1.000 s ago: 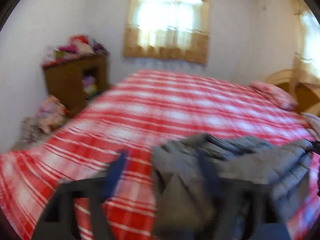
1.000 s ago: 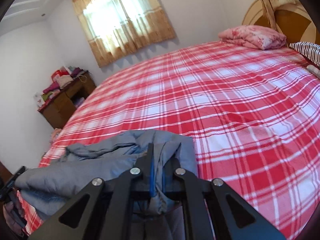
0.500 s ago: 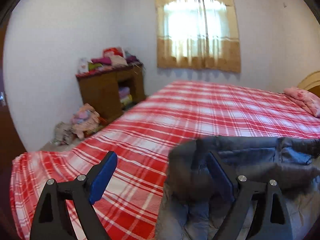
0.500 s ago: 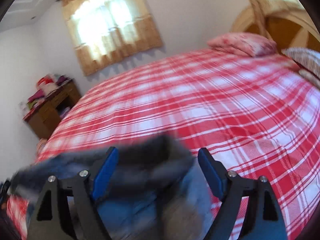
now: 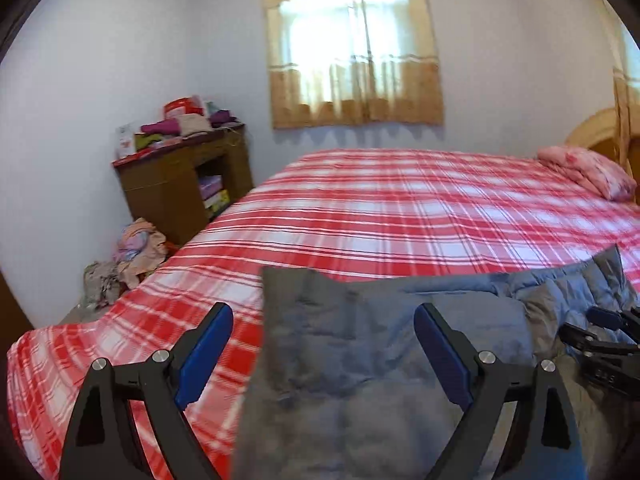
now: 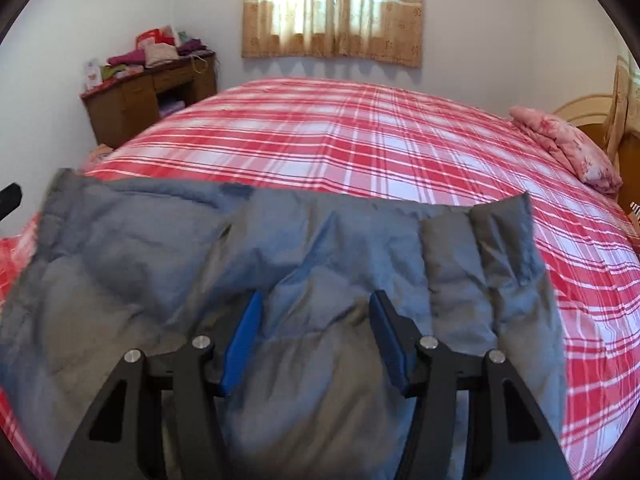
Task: Fold large clothes
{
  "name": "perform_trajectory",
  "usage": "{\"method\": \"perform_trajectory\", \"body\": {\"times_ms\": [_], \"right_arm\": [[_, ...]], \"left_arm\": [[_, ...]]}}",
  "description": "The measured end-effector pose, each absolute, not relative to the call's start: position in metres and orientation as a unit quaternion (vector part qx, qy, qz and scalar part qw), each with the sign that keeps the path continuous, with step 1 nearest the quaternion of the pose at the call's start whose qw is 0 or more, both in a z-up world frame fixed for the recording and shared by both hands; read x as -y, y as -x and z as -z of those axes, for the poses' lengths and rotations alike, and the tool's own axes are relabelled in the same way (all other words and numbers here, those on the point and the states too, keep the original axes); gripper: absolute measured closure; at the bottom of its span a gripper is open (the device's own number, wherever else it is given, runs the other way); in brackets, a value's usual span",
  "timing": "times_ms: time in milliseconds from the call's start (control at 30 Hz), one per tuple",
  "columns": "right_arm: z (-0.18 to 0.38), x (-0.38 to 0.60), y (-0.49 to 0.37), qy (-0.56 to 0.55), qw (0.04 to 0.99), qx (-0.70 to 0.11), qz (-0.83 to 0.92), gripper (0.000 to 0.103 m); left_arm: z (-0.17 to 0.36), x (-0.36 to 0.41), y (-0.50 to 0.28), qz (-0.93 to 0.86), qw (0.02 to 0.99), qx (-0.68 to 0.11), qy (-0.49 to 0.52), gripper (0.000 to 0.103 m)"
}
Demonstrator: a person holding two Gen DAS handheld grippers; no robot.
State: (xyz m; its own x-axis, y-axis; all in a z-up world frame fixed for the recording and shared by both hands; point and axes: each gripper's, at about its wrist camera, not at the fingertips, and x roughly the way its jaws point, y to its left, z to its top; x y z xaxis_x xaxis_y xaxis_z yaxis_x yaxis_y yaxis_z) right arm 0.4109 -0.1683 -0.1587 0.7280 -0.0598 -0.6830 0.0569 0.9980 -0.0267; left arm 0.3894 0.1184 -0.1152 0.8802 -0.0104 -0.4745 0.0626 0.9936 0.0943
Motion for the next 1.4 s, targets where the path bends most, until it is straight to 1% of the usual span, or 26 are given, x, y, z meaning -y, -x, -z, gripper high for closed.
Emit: {"method": "perform_trajectory", "body": {"times_ms": [100,267,367,500,967,1400], "right_arm": [[0.167,0.174,-0.422,0.002,0.929,-0.366,0.046,0.044],[0.179,0.189,-0.428,-0.038,0.927,-0.369,0.05,0.042],[0.182,0.19,-0.429,-0.045,0.928,-0.366,0.05,0.04],[0.186,0.19,-0.431,-0.049,0.927,-0.368,0.046,0.038],[0.192,0.198,-0.429,-0.073,0.922,-0.375,0.064,0.036],[0.198,0.2,-0.436,-0.069,0.912,-0.397,0.074,0.035]], "left_arm": [[0.131,-0.104,-0.414,0.018,0.967,-0.246,-0.068,0.011],[0.171,-0.107,-0.458,0.004,0.951,-0.304,-0.056,0.011],[0.182,-0.11,-0.467,0.006,0.949,-0.313,-0.034,0.011],[0.195,-0.106,-0.473,0.004,0.946,-0.322,-0.036,0.008],[0.212,-0.101,-0.489,0.005,0.929,-0.366,-0.051,0.001],[0.22,-0.095,-0.496,-0.004,0.919,-0.388,-0.074,0.001]]}}
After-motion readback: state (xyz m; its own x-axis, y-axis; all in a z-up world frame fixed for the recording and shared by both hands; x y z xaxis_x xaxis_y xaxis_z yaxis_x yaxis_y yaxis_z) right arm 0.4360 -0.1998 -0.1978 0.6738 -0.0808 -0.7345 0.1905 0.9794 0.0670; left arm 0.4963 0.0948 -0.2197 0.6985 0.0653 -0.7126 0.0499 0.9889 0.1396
